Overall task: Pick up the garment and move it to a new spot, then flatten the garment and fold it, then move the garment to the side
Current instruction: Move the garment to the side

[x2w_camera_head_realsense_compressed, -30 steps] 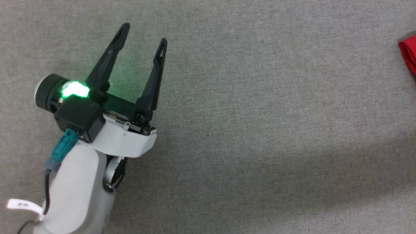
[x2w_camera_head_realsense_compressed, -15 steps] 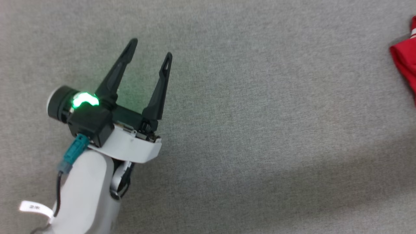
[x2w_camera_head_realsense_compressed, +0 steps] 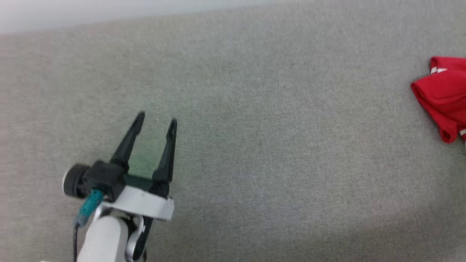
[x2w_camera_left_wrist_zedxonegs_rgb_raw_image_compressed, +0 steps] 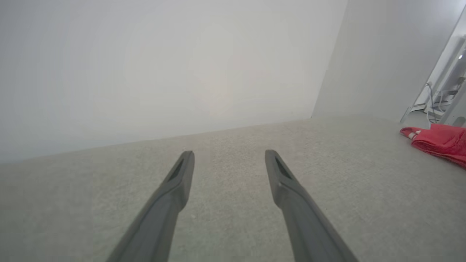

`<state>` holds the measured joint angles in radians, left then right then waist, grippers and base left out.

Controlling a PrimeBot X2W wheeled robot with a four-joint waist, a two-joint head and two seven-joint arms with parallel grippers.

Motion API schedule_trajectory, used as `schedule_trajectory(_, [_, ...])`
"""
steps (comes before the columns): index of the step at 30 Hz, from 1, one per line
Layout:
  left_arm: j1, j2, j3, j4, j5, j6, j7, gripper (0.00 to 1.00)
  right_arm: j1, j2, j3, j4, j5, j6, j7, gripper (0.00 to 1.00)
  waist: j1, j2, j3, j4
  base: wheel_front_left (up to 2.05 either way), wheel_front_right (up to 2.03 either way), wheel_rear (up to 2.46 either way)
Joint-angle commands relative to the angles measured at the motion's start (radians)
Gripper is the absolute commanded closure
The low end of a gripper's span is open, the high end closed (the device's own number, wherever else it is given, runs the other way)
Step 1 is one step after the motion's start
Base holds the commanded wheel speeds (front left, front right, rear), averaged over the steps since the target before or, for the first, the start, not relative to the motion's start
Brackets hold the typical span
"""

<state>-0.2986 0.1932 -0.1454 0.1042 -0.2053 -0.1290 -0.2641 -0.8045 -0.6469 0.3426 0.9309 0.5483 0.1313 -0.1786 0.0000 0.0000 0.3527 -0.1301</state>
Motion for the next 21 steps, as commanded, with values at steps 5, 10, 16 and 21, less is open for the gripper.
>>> schedule_trajectory(5, [0.081,-0.019,0.037,0.062,-0.008,-0.002,0.001,0.0,0.093,0.074,0.039,-0.048,0.04,-0.001,-0.041,0.0,0.0,0.0,-0.135,0.077,0.0,0.0,0.0])
schedule_trajectory(10, [0.14,-0.036,0.072,0.098,-0.012,-0.003,0.001,0.0,0.186,0.15,0.047,-0.079,0.075,-0.001,-0.068,0.0,0.0,0.0,-0.212,0.121,0.0,0.0,0.0])
schedule_trajectory(16, [0.194,-0.053,0.095,0.127,-0.003,-0.003,0.001,0.0,0.272,0.21,0.069,-0.121,0.082,-0.001,-0.08,0.0,0.0,0.0,-0.282,0.169,0.0,0.0,0.0])
schedule_trajectory(21, [0.21,-0.05,0.112,0.131,0.004,-0.003,0.001,0.0,0.294,0.234,0.053,-0.174,0.066,-0.001,-0.085,0.0,0.0,0.0,-0.301,0.194,0.0,0.0,0.0])
